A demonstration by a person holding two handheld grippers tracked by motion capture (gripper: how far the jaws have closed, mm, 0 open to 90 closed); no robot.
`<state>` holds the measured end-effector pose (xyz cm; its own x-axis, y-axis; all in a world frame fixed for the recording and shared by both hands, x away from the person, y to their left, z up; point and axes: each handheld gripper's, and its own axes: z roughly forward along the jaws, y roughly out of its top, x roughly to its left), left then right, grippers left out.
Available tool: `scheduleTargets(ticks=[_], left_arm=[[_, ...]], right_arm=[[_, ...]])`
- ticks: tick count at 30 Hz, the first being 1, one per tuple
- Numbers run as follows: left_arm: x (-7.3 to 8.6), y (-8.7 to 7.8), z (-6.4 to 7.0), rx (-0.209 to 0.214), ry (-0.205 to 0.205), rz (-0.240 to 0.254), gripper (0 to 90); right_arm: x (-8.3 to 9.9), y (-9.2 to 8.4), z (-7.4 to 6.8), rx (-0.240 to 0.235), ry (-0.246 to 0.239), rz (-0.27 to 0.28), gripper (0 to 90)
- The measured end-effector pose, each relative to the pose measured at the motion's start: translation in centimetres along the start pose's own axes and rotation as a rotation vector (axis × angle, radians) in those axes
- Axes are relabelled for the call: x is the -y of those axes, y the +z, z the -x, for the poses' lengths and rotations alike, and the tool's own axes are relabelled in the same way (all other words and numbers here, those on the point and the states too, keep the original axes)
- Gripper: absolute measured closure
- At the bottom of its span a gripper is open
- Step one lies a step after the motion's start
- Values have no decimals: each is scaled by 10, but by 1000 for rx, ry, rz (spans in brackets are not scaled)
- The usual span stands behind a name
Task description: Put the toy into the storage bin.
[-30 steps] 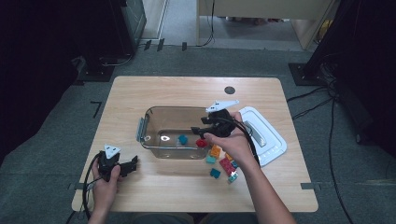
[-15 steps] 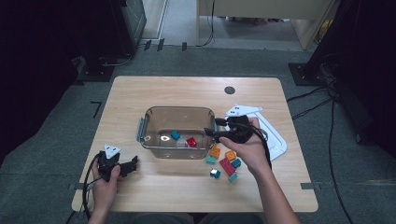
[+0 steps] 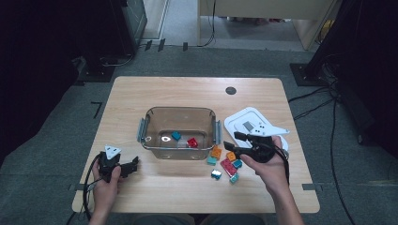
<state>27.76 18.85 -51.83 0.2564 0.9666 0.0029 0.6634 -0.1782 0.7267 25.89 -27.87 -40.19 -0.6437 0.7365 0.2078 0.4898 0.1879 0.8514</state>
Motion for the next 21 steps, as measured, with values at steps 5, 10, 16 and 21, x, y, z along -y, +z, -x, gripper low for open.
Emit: scheduleTargets(ticks=[5,10,16,21], left_arm=[[0,0,0,0,0,0,110],[0,0,0,0,0,0,110],[0,0,0,1,0,0,110],[0,0,0,1,0,-1,110]], right_arm=[[24,2,3,-32,-3,-21,519],[48,17,6,-99,4,-31,608],[68,38,2,-162,-12,-114,618],[79,52,-3,-196,-53,-192,603]])
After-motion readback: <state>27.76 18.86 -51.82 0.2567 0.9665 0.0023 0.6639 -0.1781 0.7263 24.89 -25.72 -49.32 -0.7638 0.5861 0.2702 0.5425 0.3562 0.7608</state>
